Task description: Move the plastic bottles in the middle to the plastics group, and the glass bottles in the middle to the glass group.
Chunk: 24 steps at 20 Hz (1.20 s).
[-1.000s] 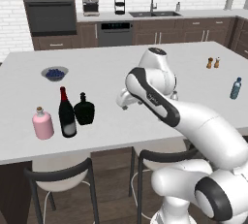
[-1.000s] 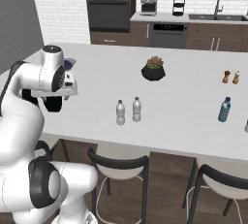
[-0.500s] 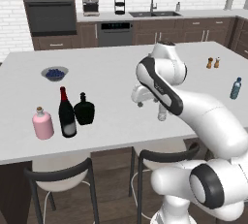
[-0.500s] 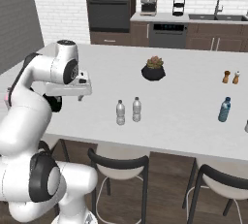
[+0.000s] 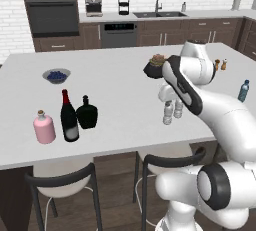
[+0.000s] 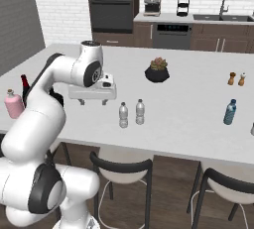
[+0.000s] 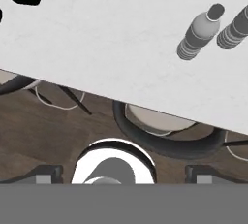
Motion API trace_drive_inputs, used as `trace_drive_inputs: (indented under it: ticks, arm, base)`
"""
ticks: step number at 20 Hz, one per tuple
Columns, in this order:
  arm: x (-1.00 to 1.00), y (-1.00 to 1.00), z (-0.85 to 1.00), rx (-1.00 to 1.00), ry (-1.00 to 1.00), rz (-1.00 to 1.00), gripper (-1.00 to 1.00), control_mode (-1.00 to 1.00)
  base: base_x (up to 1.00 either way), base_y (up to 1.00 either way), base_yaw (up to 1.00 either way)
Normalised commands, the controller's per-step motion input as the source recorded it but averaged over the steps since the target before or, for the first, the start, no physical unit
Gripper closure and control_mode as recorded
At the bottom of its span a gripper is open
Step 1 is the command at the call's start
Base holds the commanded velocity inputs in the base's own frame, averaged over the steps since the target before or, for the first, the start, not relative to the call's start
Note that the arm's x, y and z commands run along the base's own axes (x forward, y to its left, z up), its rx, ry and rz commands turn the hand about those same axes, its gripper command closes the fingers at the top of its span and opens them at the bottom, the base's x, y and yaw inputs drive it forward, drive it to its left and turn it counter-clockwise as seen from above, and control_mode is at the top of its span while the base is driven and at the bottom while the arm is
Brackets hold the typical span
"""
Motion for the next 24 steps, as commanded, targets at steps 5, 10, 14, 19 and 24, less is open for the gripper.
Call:
trace_drive_inputs:
  ticks: [5,10,14,19,24]
  arm:
    - [0.30,-0.56,0.05,-0.19,-0.12,-0.10,-1.00,-1.00]
    - [0.68,-0.13,0.00,-0.20,-0.04,-0.08,-1.00,-1.00]
    - [0.37,0.14,0.00,-0.07,0.00,-0.07,-1.00,-1.00]
    - [0.09,0.00,-0.01,0.15,-0.01,-0.04,-1.00,-1.00]
    - [0.25,-0.13,-0.54,0.36,0.00,-0.09,-1.00,-1.00]
  base:
    - [0.00,0.00,0.00]
    - [0.00,0.00,0.00]
    - [0.00,0.00,0.00]
    - [0.00,0.00,0.00]
    - [0.00,0.00,0.00]
